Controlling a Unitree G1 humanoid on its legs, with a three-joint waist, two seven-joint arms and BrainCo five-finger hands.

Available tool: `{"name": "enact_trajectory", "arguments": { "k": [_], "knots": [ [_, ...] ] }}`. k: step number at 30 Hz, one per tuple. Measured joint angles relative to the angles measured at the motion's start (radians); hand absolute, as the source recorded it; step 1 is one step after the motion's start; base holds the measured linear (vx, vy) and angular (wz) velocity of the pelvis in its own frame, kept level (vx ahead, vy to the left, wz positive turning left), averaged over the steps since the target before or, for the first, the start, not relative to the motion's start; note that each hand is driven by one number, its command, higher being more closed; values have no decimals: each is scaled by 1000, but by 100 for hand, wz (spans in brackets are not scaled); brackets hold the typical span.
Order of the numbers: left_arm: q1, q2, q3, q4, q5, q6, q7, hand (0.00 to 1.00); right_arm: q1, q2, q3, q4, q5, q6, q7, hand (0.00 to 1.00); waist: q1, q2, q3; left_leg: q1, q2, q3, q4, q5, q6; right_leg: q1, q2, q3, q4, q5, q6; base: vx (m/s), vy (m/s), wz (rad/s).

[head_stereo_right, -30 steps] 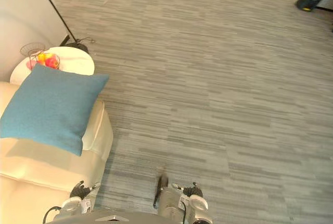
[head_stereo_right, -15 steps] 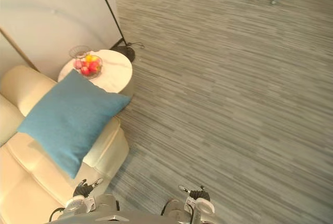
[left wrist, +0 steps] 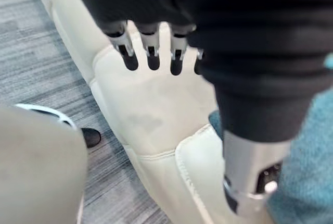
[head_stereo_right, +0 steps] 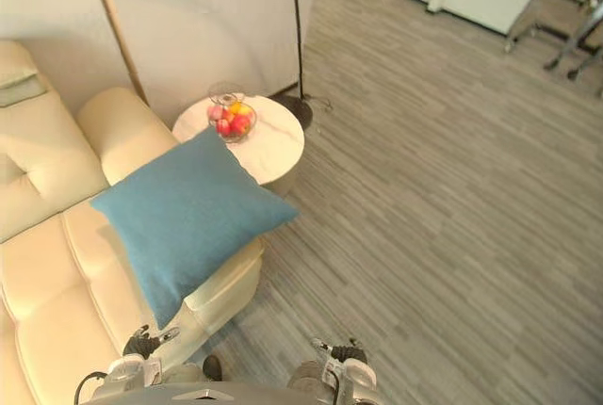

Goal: Pick up cushions and gather them together orderly.

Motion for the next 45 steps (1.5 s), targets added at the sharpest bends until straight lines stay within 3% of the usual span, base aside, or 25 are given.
{"name": "enact_trajectory", "arguments": {
  "k": [1,3,5,7,8,10,11,15,17,20,26,30,33,36,42,45],
  "knots": [
    [0,-2,8,0,0,0,0,0,0,1,0,0,0,-6,1,0,-3,1,0,7,1,-42,0,-6,-8,-18,37,33,-59,-42,3,33,-40,73],
    [0,-10,29,1,1,0,-1,0,6,3,-1,0,0,-12,1,0,-4,2,0,0,4,-86,2,-11,-15,-20,75,66,-170,-58,2,-4,-88,80],
    [-2,-21,61,-1,0,0,-1,0,8,6,-9,0,0,-12,5,0,-3,3,-1,-20,15,-163,1,-15,-21,2,142,157,-427,-55,-1,35,-212,116],
    [-2,-27,82,-2,0,0,-1,0,11,12,-19,1,0,-12,4,0,-3,-1,-2,-32,14,-198,1,-18,-29,26,167,216,-549,-44,-6,83,-280,109],
    [1,-28,108,-9,0,-1,-1,0,21,27,-25,1,3,-11,4,0,-1,-34,-14,-44,-4,-219,7,-16,-59,57,160,247,-635,10,-7,120,-337,118],
    [5,-47,126,-8,-7,-1,1,0,23,17,-35,0,3,-10,4,0,2,-18,-14,-28,7,-245,4,-1,-91,64,153,178,-593,22,-16,182,-325,113],
    [14,-64,128,-11,-16,-2,4,0,24,7,-37,-1,2,-10,4,0,4,9,-23,-24,31,-256,-3,17,-123,87,158,123,-583,4,-19,197,-239,95],
    [17,-76,137,-19,-19,-3,3,0,31,6,-36,-1,3,-11,4,0,7,16,-32,-28,64,-269,-29,38,-159,156,175,5,-610,-14,-35,208,-181,87],
    [17,-66,136,-18,-18,-2,2,0,32,17,-43,-1,6,-12,3,0,-1,6,-42,-60,66,-223,-46,71,-149,166,166,-47,-627,-13,-36,141,-57,81],
    [17,-47,131,-18,-25,-2,3,0,30,33,-82,-2,13,-10,-1,0,1,-13,-45,-69,61,-27,-58,105,-116,178,141,-88,-632,-9,-36,73,34,47],
    [19,-8,81,9,-25,-1,3,0,32,50,-125,-1,13,-9,-3,0,-7,-42,-64,3,42,8,-168,156,-110,193,151,-11,-679,22,-30,-21,46,-18],
    [19,0,89,16,-26,0,4,0,51,4,-214,-19,12,4,-26,0,-15,-25,-57,15,39,21,-175,161,-105,195,154,23,-694,35,-27,-158,38,-16],
    [31,2,116,9,-37,0,3,0,68,-75,-259,-100,11,9,-37,0,-40,2,-59,12,40,58,-176,154,-105,187,165,70,-713,35,-24,-176,59,-20],
    [42,14,119,-41,-67,0,-2,0,69,-147,-290,-190,9,14,-45,0,-44,19,-67,-4,43,83,-176,153,-105,179,187,130,-760,31,-18,-89,63,-22],
    [42,68,121,-164,-114,-3,-9,0,19,-189,-258,-358,-3,15,-45,0,-46,23,-73,-5,29,121,-175,148,-97,151,189,215,-774,32,-17,-17,71,-27],
    [40,85,121,-231,-136,-10,-10,0,-27,-219,-177,-404,-9,13,-34,0,-50,22,-73,-11,12,123,-175,141,-86,144,184,244,-793,36,-22,59,86,-10]
  ]
}}
